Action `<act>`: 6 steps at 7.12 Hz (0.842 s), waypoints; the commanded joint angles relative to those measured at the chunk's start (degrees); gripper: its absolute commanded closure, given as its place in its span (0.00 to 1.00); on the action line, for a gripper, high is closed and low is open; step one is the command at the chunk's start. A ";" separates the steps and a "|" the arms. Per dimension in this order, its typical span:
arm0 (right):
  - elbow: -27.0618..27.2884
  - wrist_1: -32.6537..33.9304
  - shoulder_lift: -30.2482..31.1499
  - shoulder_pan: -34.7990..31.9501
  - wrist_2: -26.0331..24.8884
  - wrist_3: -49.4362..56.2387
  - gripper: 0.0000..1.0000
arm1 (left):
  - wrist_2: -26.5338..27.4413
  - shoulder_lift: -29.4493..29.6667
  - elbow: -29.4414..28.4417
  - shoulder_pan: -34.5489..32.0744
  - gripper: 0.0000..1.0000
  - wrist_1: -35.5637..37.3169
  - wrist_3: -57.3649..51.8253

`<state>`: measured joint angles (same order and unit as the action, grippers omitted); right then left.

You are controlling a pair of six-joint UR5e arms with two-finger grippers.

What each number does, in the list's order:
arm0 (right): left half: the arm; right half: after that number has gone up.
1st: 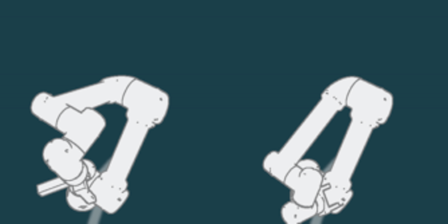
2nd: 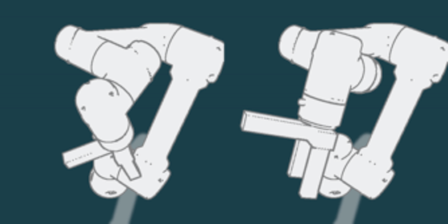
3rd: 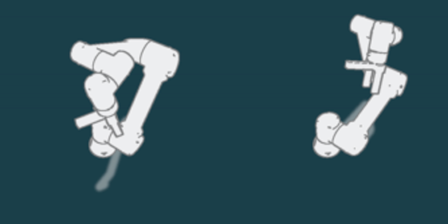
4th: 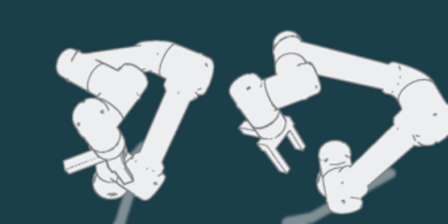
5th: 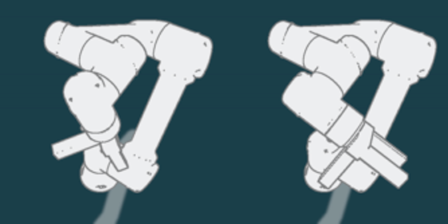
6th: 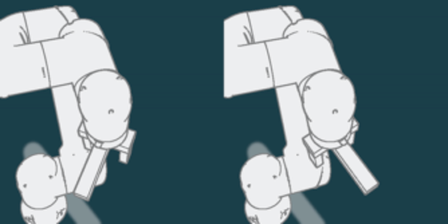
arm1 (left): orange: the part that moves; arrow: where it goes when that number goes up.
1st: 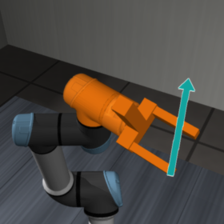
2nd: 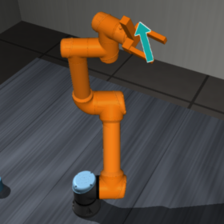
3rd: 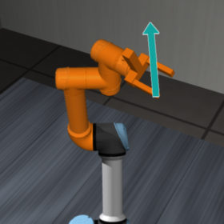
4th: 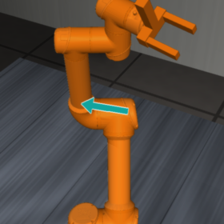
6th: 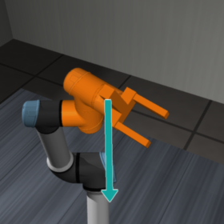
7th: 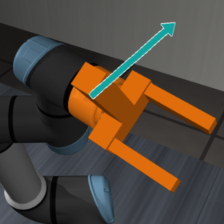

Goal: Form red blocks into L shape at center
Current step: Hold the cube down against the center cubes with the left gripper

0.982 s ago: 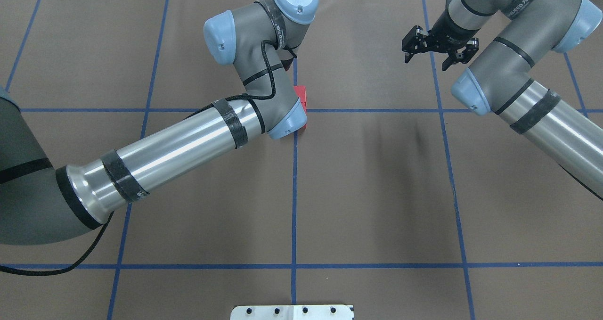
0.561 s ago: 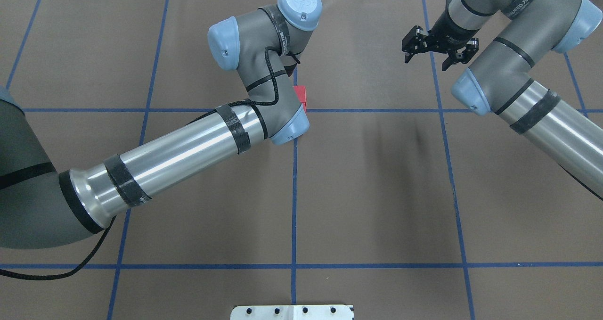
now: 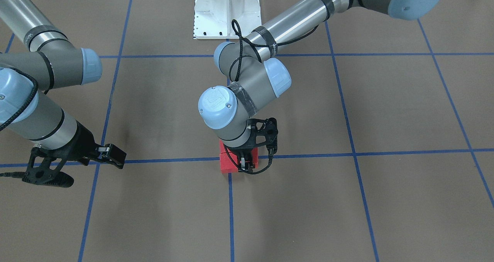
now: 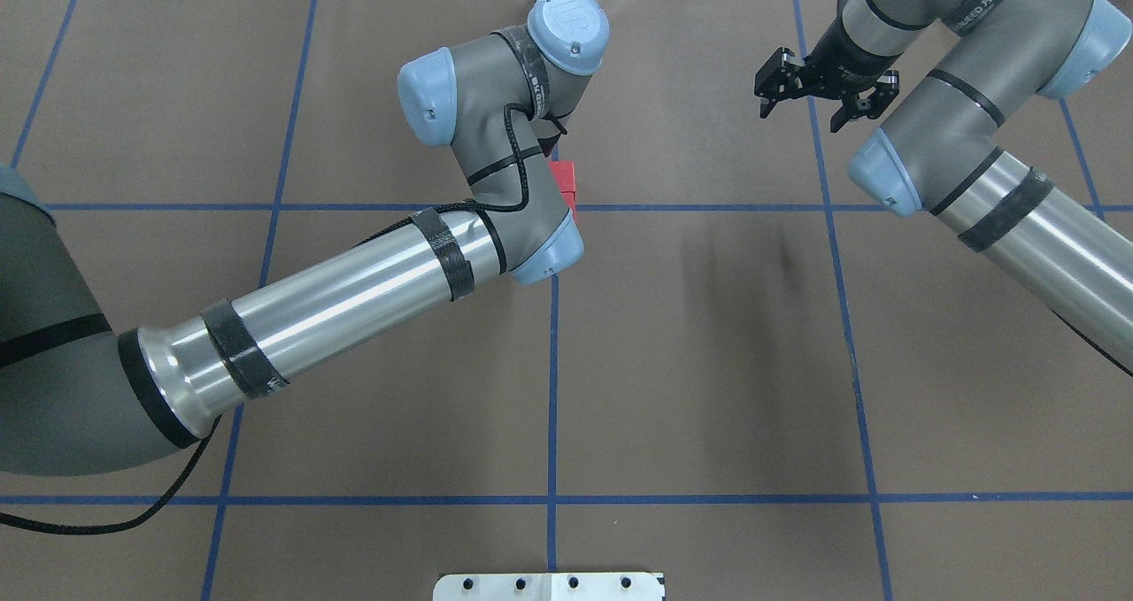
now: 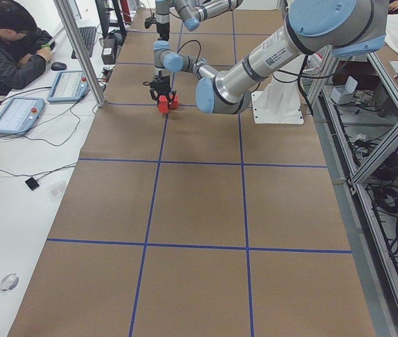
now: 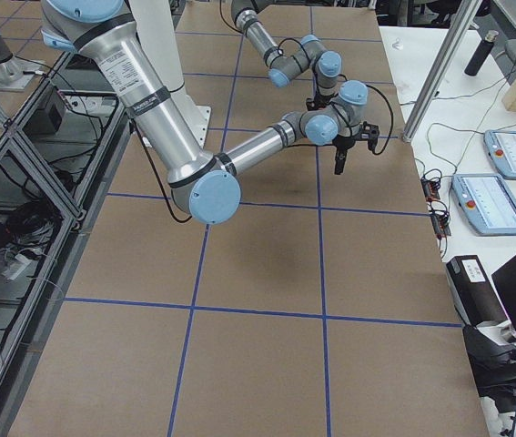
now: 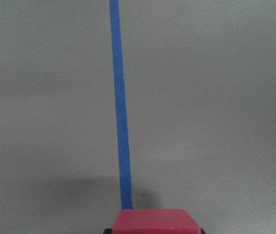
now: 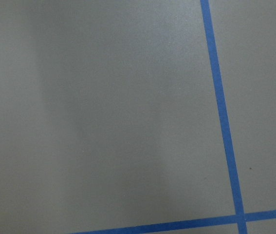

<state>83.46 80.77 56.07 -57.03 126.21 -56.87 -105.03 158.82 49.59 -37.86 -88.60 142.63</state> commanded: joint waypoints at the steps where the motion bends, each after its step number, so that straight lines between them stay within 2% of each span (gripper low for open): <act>1: 0.03 0.00 0.00 -0.01 0.00 0.00 0.01 | 0.09 0.00 -0.11 -0.11 1.00 -0.78 0.01; 6: -0.32 0.00 0.09 -0.02 -0.26 0.87 0.01 | 0.09 0.00 -0.02 0.07 1.00 -0.87 -0.08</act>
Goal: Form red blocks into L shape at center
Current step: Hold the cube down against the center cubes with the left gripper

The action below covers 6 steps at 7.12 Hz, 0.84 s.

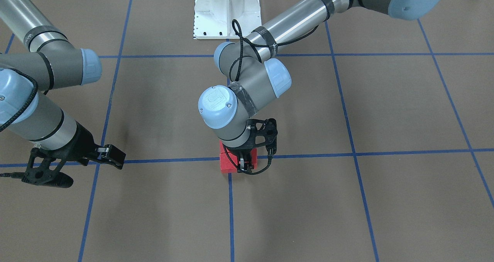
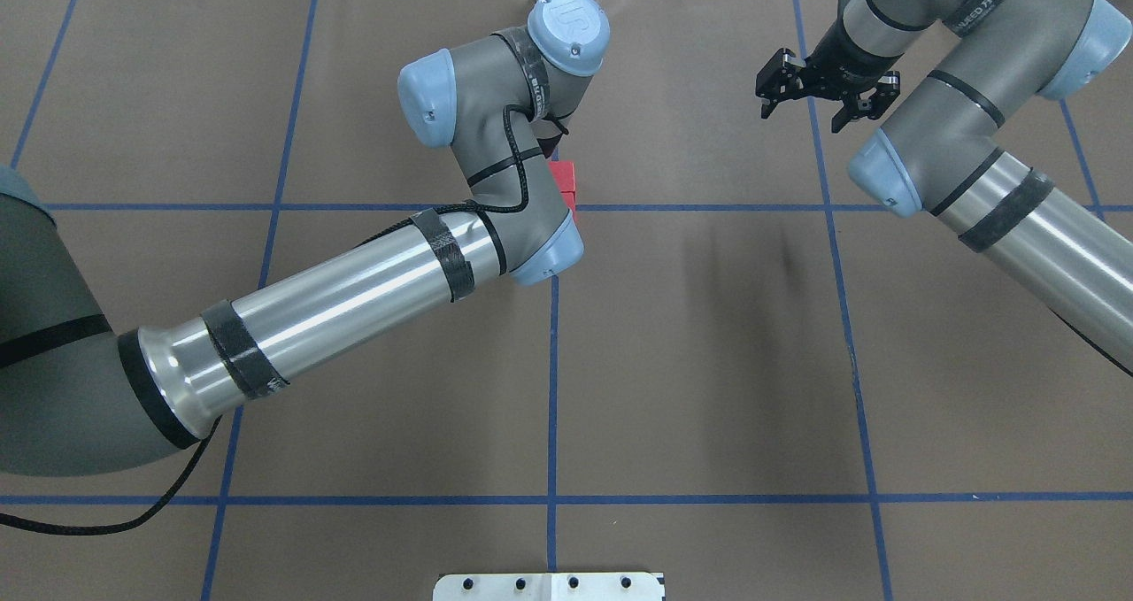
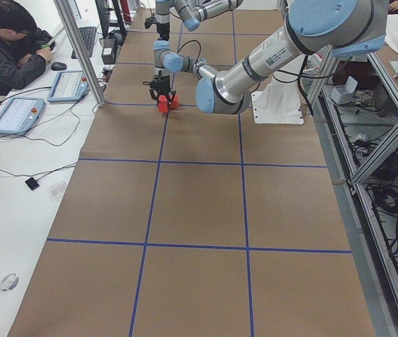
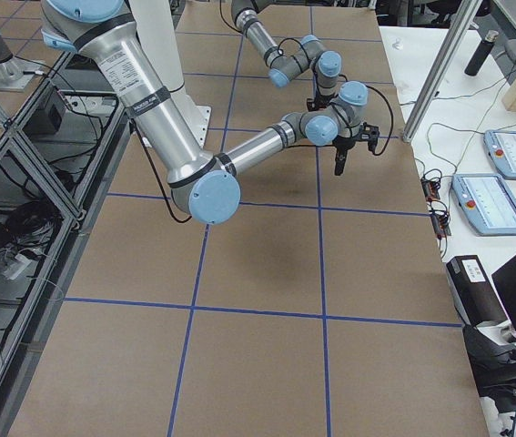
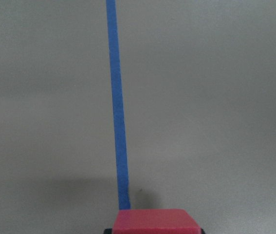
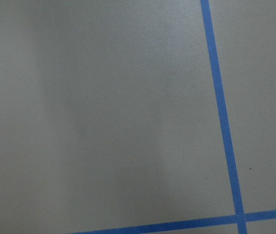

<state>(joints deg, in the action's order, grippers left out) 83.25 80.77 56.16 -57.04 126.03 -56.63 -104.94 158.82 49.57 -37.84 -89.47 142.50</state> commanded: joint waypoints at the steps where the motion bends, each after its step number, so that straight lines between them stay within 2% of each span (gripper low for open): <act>1: -0.10 0.00 0.00 0.09 -0.17 0.91 0.01 | 0.00 0.00 0.00 0.05 1.00 -0.09 0.06; 6: -0.19 0.00 0.09 0.00 -0.34 0.91 0.01 | 0.00 0.00 0.00 0.49 1.00 -0.01 -0.03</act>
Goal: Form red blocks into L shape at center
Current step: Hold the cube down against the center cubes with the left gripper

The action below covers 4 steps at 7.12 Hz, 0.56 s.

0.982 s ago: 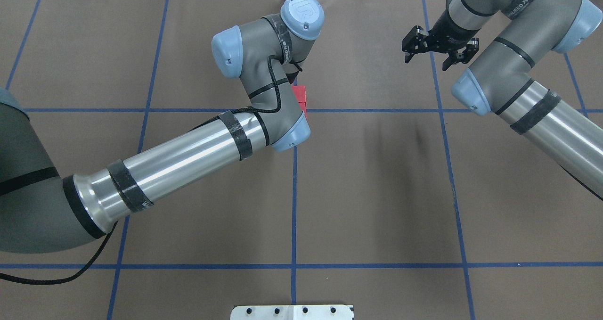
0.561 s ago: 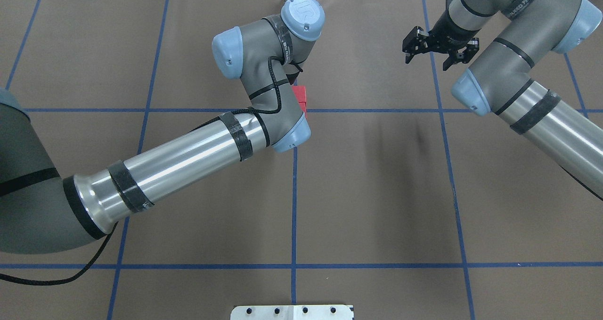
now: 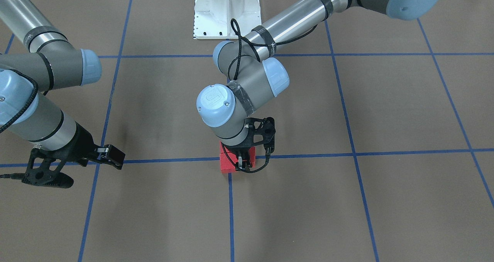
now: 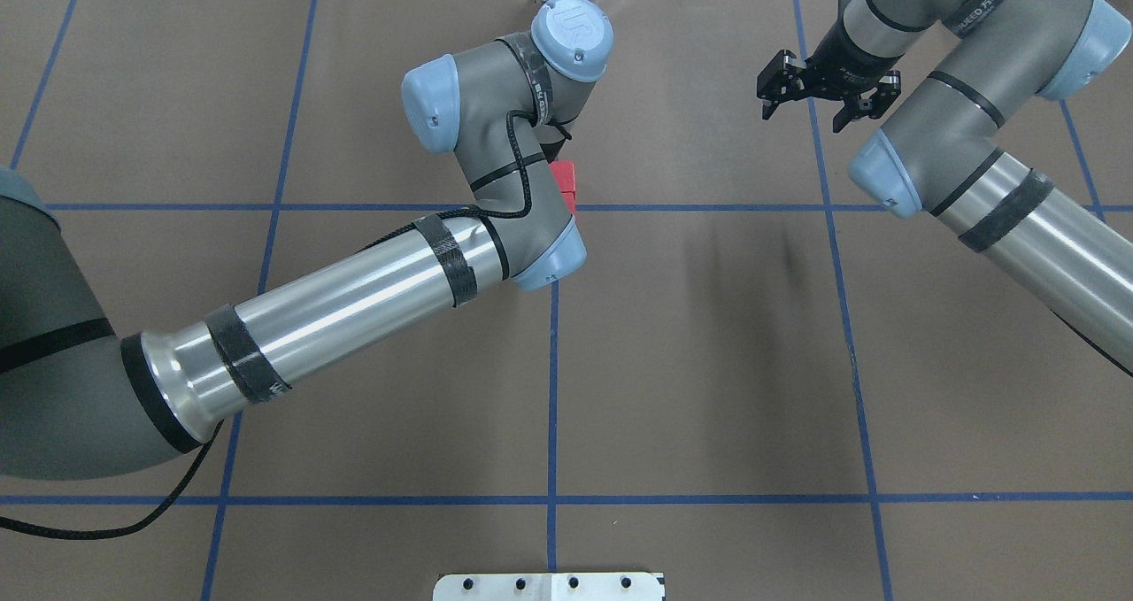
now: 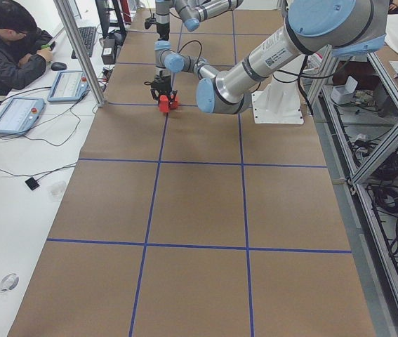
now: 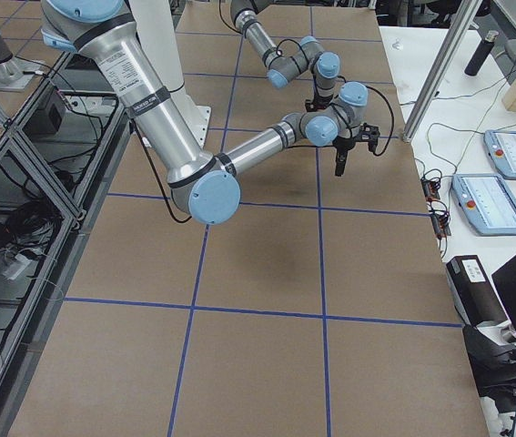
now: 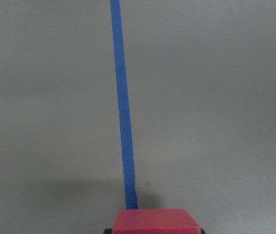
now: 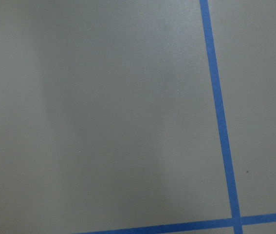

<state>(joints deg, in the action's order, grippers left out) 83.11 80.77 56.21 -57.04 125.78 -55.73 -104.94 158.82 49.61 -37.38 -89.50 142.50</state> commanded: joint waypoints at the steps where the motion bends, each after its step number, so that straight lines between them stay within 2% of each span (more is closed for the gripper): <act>1: 0.03 0.00 -0.05 0.00 -0.01 0.00 0.01 | 0.00 0.00 -0.04 0.03 1.00 -0.06 -0.03; 4: -0.06 0.00 -0.05 0.00 -0.10 0.00 0.01 | 0.09 0.00 -0.04 -0.06 1.00 -0.84 0.06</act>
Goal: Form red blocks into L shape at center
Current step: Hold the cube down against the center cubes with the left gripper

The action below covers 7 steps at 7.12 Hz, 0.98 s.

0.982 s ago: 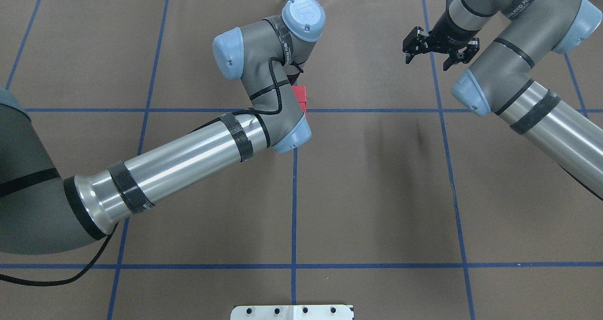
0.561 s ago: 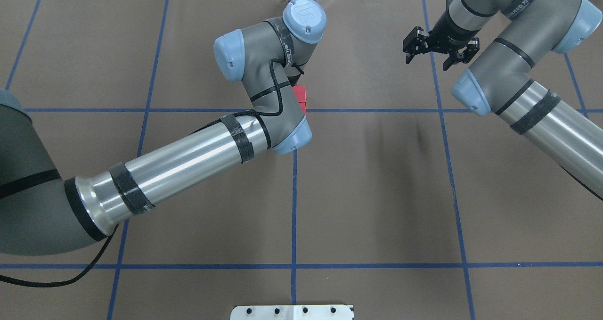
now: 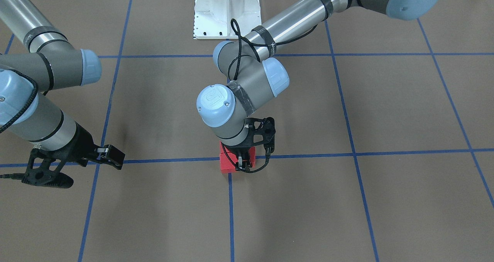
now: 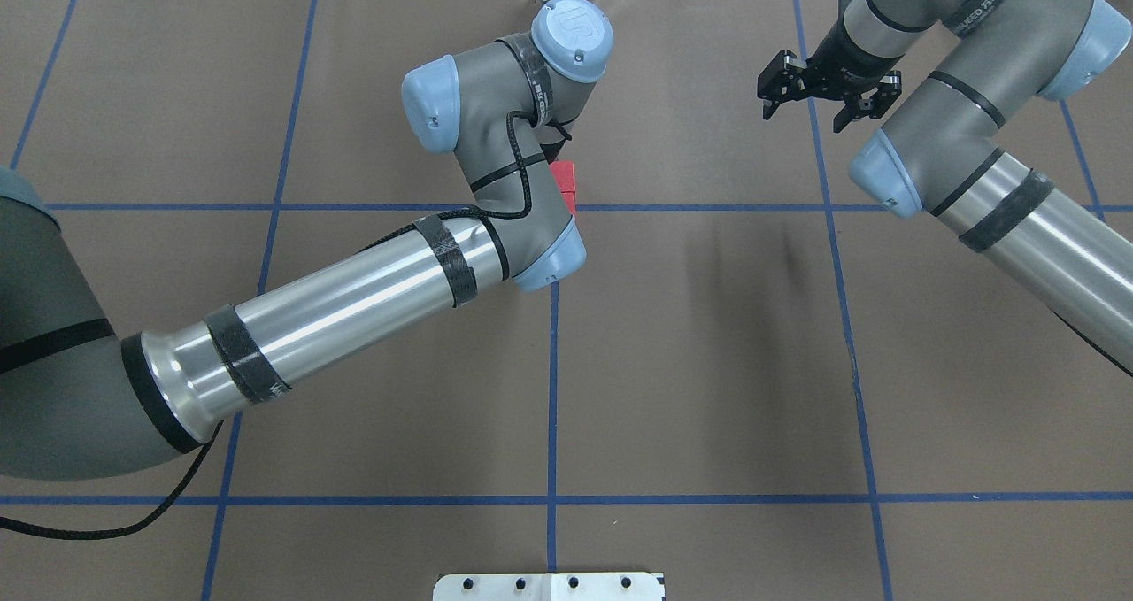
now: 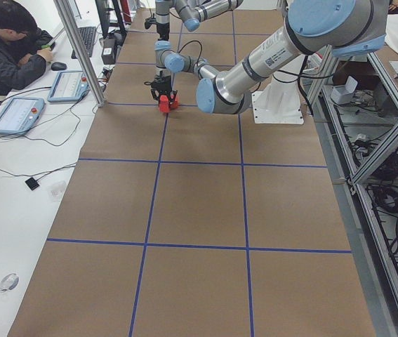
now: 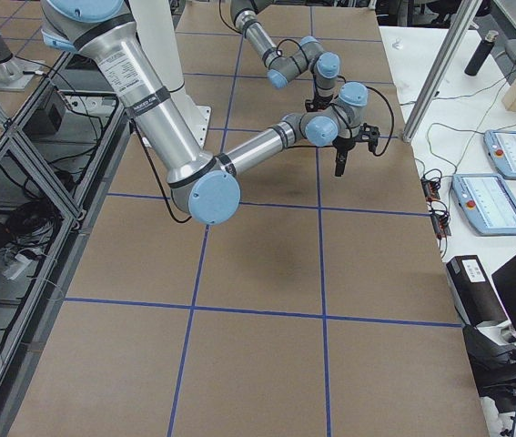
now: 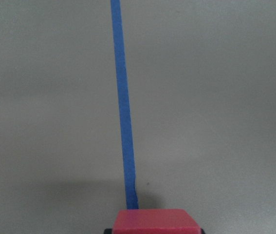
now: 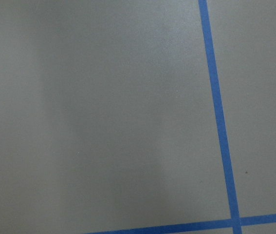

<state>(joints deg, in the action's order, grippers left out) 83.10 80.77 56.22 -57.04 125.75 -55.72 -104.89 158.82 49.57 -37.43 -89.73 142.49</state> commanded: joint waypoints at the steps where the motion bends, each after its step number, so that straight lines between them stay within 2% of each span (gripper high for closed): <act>1: -0.04 0.00 -0.06 0.00 -0.07 0.00 0.01 | 0.03 0.00 0.00 -0.01 1.00 -0.62 0.16; 7: 0.05 0.00 -0.06 0.09 -0.07 0.00 0.01 | 1.00 -0.26 -0.09 -0.01 1.00 -0.89 1.22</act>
<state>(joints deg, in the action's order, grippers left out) 83.14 80.76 56.16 -56.99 125.69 -55.72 -103.95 158.58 49.49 -37.44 -90.60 143.64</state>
